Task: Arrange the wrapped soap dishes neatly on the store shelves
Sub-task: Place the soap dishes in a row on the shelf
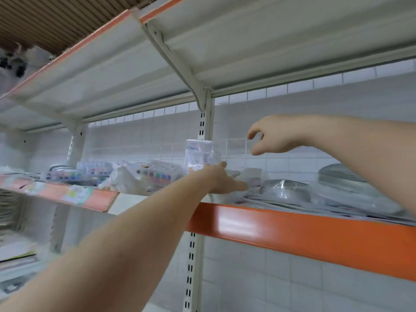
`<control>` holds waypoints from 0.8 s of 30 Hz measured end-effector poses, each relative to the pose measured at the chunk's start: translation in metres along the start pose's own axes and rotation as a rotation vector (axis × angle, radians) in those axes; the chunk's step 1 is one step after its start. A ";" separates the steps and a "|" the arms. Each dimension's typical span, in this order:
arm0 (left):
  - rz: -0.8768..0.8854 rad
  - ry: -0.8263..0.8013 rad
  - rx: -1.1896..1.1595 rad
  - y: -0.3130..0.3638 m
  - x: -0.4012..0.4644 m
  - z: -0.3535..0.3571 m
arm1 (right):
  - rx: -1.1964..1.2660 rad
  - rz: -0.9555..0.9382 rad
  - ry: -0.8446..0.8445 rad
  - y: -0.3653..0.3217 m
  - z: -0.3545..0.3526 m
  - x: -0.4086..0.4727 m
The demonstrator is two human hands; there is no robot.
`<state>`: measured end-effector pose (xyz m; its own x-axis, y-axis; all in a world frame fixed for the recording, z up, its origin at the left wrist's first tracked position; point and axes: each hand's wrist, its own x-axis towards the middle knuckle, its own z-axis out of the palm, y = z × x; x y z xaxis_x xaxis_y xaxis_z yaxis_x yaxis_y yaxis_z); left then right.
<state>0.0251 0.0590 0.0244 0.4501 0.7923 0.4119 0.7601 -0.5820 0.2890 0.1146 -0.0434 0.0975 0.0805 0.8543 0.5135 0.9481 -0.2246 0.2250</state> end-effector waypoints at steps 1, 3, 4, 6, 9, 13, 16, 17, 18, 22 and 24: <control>-0.008 -0.038 0.028 -0.003 0.005 0.002 | -0.019 0.010 -0.026 -0.001 0.004 0.008; -0.015 -0.072 0.040 -0.009 0.013 0.004 | -0.079 0.016 -0.060 -0.002 0.010 0.025; -0.010 -0.073 0.040 -0.012 0.016 0.005 | -0.106 0.017 -0.073 -0.002 0.014 0.034; -0.003 -0.070 0.044 -0.017 0.019 0.005 | -0.159 0.034 -0.115 -0.003 0.026 0.051; 0.035 -0.073 0.014 -0.022 0.020 0.006 | -0.195 0.034 -0.187 0.000 0.052 0.076; 0.110 -0.047 -0.033 -0.021 0.013 0.004 | -0.041 0.048 -0.361 0.005 0.071 0.079; 0.038 0.021 -0.086 -0.021 0.009 0.001 | 0.039 0.062 -0.367 0.006 0.067 0.068; 0.017 0.060 -0.089 -0.021 0.007 0.001 | 0.037 0.059 -0.303 0.006 0.064 0.065; 0.003 0.094 -0.082 -0.021 0.007 0.002 | 0.037 0.062 -0.231 0.008 0.062 0.063; -0.027 0.156 -0.033 -0.023 0.011 0.005 | -0.044 0.105 -0.133 0.011 0.061 0.058; -0.048 0.175 -0.027 -0.025 0.014 0.007 | -0.067 0.098 -0.132 0.009 0.067 0.061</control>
<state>0.0158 0.0855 0.0166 0.3232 0.7766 0.5408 0.7650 -0.5508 0.3338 0.1483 0.0385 0.0751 0.2157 0.8800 0.4231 0.9114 -0.3370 0.2362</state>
